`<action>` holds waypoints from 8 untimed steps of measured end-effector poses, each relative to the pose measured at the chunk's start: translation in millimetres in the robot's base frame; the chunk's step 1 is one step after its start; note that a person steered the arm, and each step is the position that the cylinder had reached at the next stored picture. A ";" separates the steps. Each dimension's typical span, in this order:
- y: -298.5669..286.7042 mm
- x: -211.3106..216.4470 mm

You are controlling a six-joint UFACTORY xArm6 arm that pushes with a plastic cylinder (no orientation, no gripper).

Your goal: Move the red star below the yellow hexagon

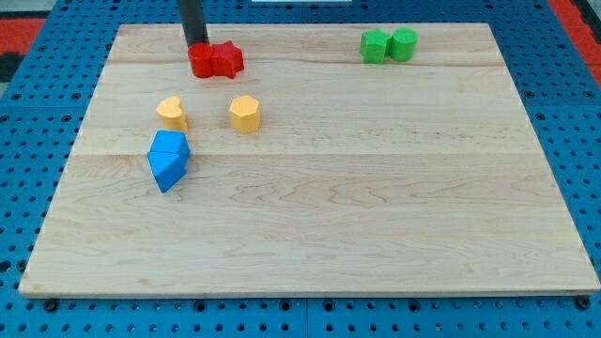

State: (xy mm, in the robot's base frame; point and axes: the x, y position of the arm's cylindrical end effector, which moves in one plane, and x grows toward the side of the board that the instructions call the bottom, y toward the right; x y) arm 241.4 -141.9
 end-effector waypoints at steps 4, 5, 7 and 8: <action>124.2 59.0; 156.5 73.4; 117.4 66.5; 85.6 66.5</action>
State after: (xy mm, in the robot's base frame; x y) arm 307.9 -56.3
